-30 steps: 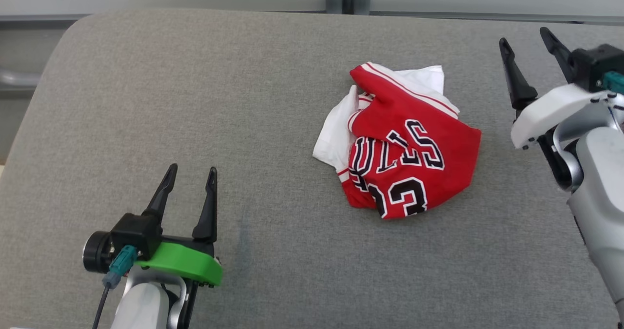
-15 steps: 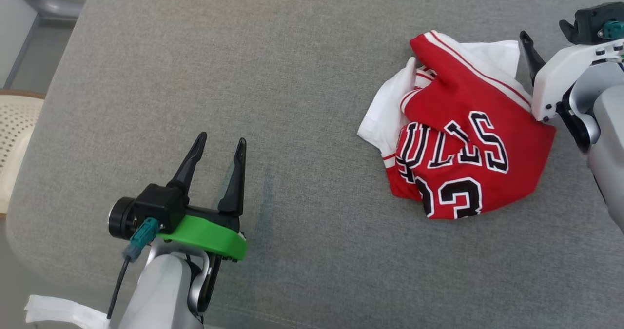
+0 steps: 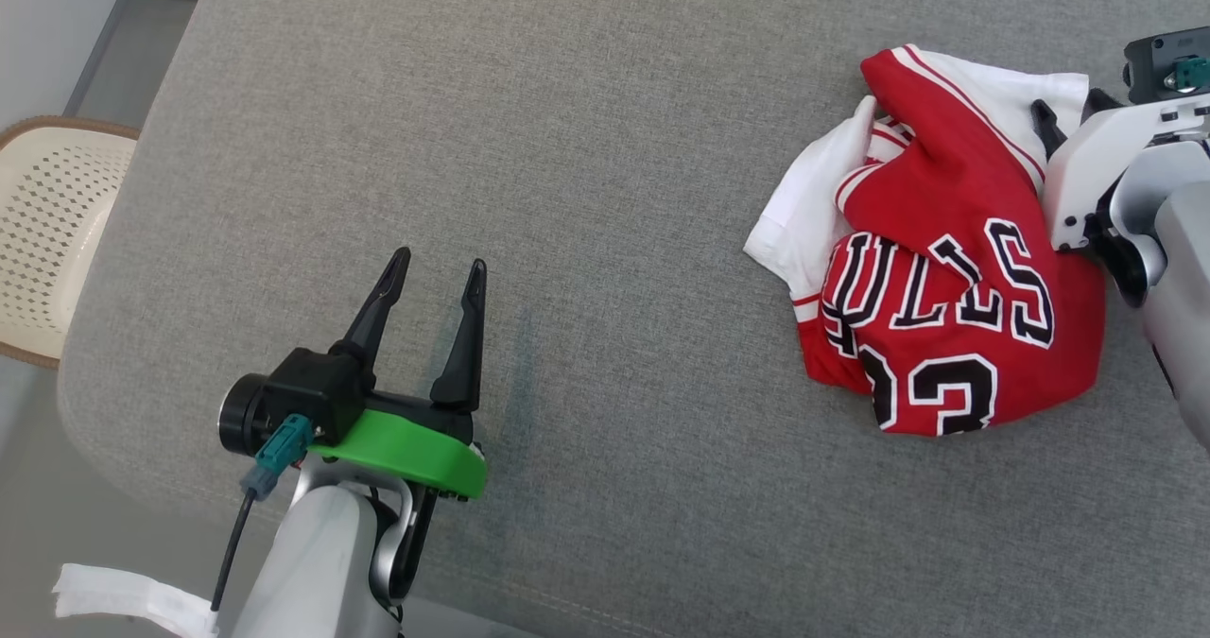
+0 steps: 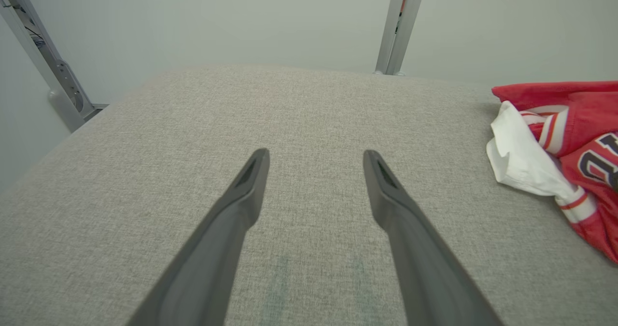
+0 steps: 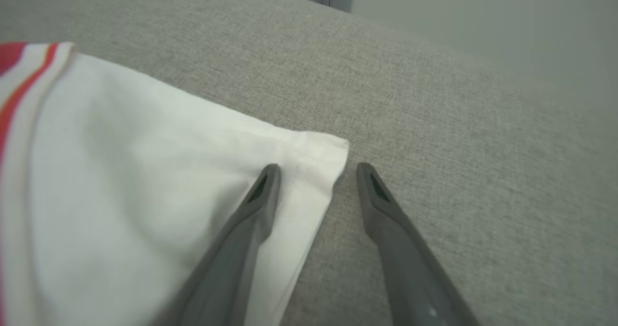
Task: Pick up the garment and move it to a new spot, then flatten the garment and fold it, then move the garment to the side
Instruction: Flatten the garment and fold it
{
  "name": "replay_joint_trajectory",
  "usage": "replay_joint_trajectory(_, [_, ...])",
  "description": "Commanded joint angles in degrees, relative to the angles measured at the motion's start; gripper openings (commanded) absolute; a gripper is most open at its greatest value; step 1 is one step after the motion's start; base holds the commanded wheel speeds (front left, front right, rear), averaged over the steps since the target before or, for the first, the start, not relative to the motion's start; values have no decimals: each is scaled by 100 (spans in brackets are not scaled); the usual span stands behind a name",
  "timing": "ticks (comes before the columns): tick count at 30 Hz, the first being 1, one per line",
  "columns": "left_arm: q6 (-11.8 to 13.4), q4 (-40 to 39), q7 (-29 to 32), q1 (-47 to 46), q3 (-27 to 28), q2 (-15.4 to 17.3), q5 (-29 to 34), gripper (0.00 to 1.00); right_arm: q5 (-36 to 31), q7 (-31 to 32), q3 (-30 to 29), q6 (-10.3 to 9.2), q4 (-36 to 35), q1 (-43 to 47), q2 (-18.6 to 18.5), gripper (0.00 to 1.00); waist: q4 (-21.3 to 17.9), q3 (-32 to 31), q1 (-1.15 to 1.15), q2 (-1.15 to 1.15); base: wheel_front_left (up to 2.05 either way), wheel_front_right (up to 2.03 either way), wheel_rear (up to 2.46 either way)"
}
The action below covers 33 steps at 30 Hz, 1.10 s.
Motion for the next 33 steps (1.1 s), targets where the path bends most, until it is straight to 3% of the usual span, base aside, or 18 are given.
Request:
replay_joint_trajectory(1, [-14, 4, -17, -60, 19, -2, -24, 100, 75, 106, 95, -4, 127, 132, 34, 0, -10, -22, -1, 0, 0, 0, 0])
replay_joint_trajectory(10, [-14, 65, -17, 117, 146, 0, 113, 100, 392, -575, 461, -7, -202, -49, 60, 0, -192, -378, -1, 0, 0, 0, 0])
replay_joint_trajectory(18, [-14, 97, -17, 384, 401, 2, 283, 100, 702, -1246, 983, -7, -713, 35, 353, 0, -464, -904, -1, 0, 0, 0, 0])
replay_joint_trajectory(33, [-15, -10, -17, 950, 897, 135, 432, 100, 1299, -1618, 2041, -7, -2509, 765, 1077, 0, -589, -1570, -1, 0, 0, 0, 0])
